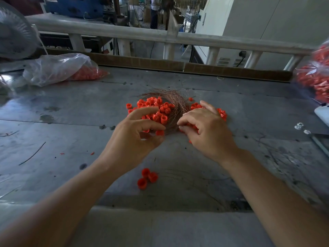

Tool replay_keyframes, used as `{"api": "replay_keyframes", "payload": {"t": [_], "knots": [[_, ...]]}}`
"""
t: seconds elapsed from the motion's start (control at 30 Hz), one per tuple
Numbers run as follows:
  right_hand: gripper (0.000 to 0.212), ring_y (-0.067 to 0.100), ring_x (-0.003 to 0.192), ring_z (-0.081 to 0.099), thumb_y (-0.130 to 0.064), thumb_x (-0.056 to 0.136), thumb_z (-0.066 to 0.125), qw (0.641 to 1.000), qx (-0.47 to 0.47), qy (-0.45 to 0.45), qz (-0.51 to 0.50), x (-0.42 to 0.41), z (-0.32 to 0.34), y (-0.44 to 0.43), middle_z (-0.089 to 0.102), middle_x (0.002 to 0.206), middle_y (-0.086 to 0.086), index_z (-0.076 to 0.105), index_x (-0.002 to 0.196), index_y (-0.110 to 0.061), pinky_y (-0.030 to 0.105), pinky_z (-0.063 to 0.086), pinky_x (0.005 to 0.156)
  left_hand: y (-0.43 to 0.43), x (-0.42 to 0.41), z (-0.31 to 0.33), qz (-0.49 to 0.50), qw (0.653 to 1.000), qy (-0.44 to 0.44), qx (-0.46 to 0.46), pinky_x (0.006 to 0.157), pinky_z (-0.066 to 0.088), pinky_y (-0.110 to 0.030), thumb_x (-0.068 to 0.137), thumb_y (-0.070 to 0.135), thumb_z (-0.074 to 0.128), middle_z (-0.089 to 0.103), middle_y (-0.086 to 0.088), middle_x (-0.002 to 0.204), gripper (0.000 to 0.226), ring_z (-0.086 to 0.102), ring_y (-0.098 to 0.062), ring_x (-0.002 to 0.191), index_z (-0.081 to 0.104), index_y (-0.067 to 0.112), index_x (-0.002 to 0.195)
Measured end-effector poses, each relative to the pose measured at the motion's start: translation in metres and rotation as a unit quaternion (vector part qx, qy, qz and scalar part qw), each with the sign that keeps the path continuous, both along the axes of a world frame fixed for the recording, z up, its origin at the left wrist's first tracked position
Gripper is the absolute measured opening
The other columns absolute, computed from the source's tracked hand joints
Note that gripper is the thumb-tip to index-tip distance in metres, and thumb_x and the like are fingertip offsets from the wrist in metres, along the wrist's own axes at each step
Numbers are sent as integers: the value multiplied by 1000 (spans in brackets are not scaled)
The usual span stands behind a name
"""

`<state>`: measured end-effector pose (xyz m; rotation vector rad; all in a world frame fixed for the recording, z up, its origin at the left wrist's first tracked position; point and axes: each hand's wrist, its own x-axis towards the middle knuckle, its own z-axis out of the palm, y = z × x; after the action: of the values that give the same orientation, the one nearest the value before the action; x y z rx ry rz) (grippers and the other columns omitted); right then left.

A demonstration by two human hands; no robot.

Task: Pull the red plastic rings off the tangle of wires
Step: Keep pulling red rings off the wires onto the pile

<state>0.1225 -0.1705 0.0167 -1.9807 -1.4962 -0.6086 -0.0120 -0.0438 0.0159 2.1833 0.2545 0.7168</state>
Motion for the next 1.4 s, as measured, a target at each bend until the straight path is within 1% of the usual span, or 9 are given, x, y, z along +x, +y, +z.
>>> {"api": "replay_keyframes", "payload": {"t": [0.13,0.3,0.43,0.57,0.67,0.9,1.1,1.23,1.4], "knots": [[4,20,74,64,-8,70,67,1000,22,9,-6,-1,4,-2,68,75,3,67,74,-6,37,29,99,0,1,-1,3,999,26,24,75,46,-4,73,4,74,63,15,89,21,62,2,84,73,13,92],[8,20,81,65,-11,73,67,999,-7,5,37,-6,7,-3,69,79,2,70,79,-8,39,28,101,-4,-1,2,-34,999,24,24,75,44,-2,73,4,72,62,19,93,23,59,6,90,72,14,95],[6,19,75,64,-10,76,67,997,-23,-22,70,-9,7,-2,68,75,4,71,79,-7,35,37,98,-4,-3,2,-50,999,15,8,75,46,-5,72,2,72,63,18,95,28,61,6,89,71,23,91],[5,11,72,56,-6,78,65,998,36,19,54,-8,19,-10,63,74,4,69,78,-4,15,40,71,-1,-5,7,-53,983,-30,-174,70,53,-17,65,-4,72,70,1,84,33,66,-9,74,71,25,80],[3,3,73,49,-7,78,66,994,91,39,37,-7,30,-19,58,77,-2,68,79,-6,9,38,67,0,-5,9,-65,956,-40,-284,61,52,-17,56,8,67,71,-2,75,26,65,-14,65,70,17,81],[11,1,63,47,-16,78,63,982,97,149,67,-17,37,-21,52,72,-15,59,77,-25,9,37,60,-4,-5,12,-129,877,-40,-461,62,54,-19,65,2,56,72,-10,83,23,70,-17,73,70,8,83],[13,3,58,49,-25,77,61,966,85,234,77,-25,34,-16,51,67,-13,54,71,-33,12,39,54,-5,-6,13,-166,851,-28,-497,59,54,-19,68,0,55,72,-11,88,22,67,-13,67,62,3,89],[11,6,61,51,-26,78,61,958,76,262,86,-28,34,-15,52,68,-14,56,71,-33,30,50,56,-4,-7,12,-176,837,-34,-516,62,55,-21,66,-4,56,71,-13,85,20,68,-15,68,66,3,82],[11,4,60,52,-25,78,60,958,64,265,95,-30,35,-15,52,68,-12,55,71,-31,23,48,55,-5,-7,13,-181,842,-40,-507,64,55,-21,64,-7,55,70,-12,79,22,69,-17,71,64,2,82]]}}
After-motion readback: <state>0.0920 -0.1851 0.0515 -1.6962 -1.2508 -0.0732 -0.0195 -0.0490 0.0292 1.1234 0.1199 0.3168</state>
